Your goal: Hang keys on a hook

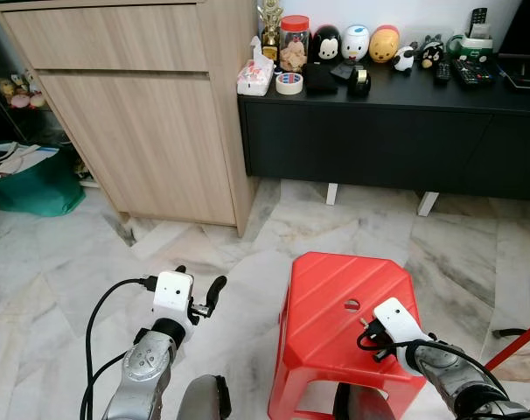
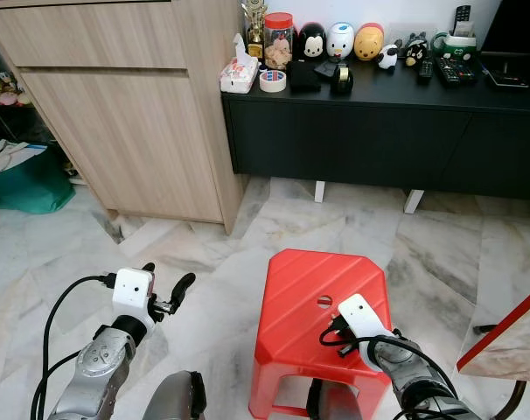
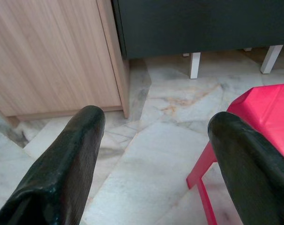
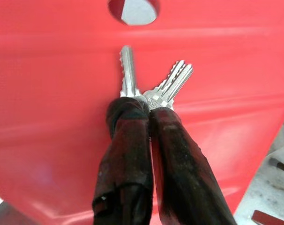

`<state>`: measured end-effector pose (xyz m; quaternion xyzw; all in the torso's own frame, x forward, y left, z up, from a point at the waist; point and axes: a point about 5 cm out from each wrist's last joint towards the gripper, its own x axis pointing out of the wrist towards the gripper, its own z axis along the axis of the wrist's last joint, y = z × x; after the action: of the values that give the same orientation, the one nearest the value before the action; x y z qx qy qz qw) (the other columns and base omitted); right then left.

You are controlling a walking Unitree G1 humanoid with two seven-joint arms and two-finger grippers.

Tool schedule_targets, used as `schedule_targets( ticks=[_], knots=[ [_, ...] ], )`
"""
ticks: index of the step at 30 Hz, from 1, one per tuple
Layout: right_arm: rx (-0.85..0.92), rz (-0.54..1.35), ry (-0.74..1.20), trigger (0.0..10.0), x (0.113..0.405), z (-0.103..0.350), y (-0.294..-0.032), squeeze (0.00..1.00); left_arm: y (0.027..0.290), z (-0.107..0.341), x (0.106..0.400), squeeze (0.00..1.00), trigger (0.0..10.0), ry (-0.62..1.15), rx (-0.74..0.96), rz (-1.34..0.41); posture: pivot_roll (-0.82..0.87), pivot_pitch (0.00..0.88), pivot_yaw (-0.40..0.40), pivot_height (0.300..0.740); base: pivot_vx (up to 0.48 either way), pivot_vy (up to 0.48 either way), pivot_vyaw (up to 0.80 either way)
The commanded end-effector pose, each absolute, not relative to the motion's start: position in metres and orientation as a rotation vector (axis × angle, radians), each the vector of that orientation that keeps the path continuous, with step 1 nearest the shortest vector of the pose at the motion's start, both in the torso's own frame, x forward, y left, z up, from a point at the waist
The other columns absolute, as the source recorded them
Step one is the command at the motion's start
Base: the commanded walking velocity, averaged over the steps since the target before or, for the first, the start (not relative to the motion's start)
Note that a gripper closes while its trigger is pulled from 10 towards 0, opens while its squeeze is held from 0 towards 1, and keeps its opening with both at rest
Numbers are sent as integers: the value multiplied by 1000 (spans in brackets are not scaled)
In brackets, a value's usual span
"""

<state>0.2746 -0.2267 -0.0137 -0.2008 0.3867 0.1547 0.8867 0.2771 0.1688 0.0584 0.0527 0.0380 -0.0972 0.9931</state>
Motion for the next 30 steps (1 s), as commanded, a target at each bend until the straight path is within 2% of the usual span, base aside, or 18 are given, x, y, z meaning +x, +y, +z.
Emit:
schedule_targets(
  ticks=[1, 10, 21, 30],
  knots=[
    [-390, 301, 823, 0, 272, -17, -225, 0, 171, 54, 276, 0, 10000, 103, 125, -195, 91, 71, 31, 613, 0, 0, 0],
    [-258, 245, 718, 0, 282, -11, -211, 0, 170, 53, 278, 0, 10000, 106, 134, -194, 84, 62, 26, 613, 0, 0, 0],
    [67, 86, 530, 0, 293, -1, -185, 0, 167, 52, 283, 0, 10000, 104, 139, -188, 66, 35, 8, 613, 0, 0, 0],
    [132, -26, 388, 0, 286, 3, -183, 0, 163, 51, 286, 0, 10000, 101, 132, -182, 46, 19, -10, 613, 0, 0, 0]
  ],
)
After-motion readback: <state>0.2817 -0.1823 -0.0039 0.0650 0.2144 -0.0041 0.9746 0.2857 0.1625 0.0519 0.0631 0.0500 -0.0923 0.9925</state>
